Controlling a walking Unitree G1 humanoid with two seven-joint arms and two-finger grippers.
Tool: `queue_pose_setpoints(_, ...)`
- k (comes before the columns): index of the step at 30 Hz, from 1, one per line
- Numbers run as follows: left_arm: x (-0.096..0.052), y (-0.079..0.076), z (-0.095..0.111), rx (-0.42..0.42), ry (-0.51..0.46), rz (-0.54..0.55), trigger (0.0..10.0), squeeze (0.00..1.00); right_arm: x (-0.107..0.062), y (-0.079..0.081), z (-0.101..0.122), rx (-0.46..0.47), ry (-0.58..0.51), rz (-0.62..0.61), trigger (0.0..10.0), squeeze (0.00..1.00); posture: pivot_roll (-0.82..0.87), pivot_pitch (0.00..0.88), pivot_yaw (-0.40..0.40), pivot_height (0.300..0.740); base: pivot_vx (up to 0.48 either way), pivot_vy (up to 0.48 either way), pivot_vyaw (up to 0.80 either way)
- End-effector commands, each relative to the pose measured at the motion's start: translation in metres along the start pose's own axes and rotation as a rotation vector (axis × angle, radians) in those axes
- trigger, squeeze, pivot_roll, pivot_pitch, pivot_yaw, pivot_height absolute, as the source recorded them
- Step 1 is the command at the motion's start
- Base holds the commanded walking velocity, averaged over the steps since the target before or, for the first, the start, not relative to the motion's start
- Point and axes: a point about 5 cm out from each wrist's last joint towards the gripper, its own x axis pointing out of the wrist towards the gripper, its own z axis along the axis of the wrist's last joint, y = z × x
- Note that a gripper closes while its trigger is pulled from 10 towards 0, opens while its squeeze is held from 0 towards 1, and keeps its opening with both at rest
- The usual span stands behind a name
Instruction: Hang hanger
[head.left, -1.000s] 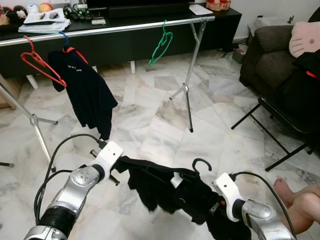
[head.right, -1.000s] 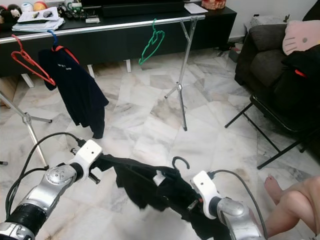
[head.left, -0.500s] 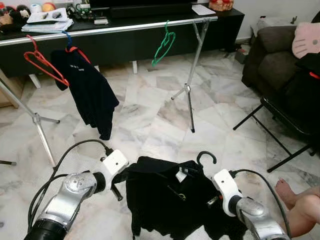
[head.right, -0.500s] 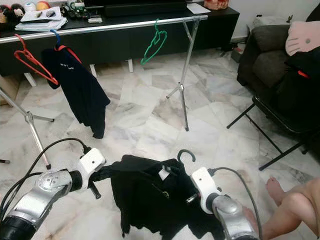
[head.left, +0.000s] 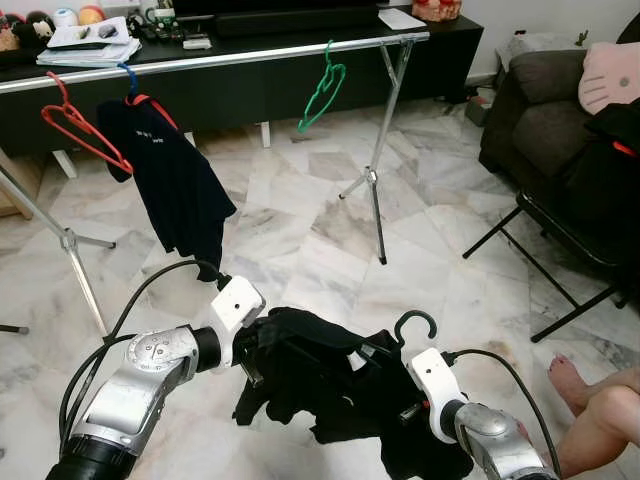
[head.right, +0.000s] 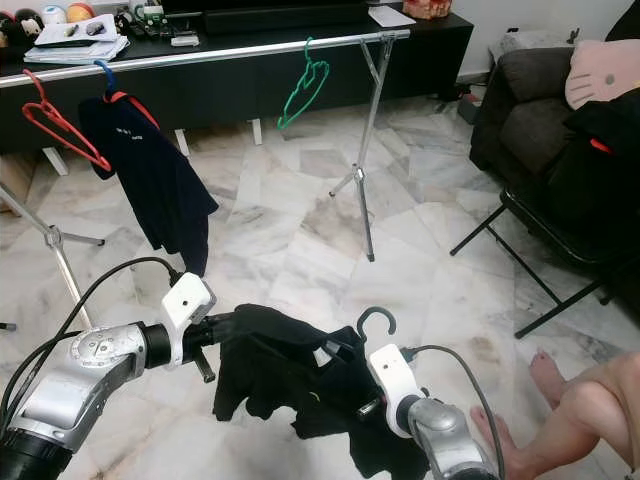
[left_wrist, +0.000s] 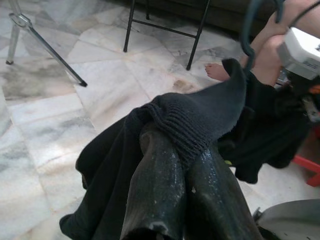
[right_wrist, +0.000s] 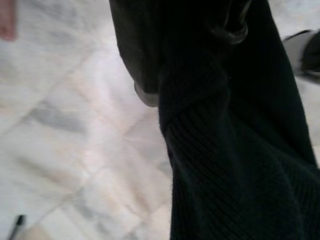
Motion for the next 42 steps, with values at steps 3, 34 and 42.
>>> queue_pose_setpoints(3,0.001,-0.008,0.005,0.032,-0.006,-0.062,10.0,0.00,0.001,-0.007,0.010,0.047,-0.062,-0.110,0.0,0.00,-0.03,0.157,-0.010,0.740,0.000,0.000,0.00)
queue_pose_setpoints(34,0.006,0.015,0.048,0.013,-0.271,0.191,10.0,0.00,0.004,0.011,-0.032,0.007,0.190,-0.012,0.0,0.00,-0.04,0.150,-0.012,0.740,0.000,0.000,0.00)
queue_pose_setpoints(42,0.008,0.000,0.025,0.055,-0.115,0.071,10.0,0.00,0.006,-0.002,0.006,0.251,-0.076,-0.133,0.0,0.00,-0.04,0.149,-0.011,0.740,0.000,0.000,0.00)
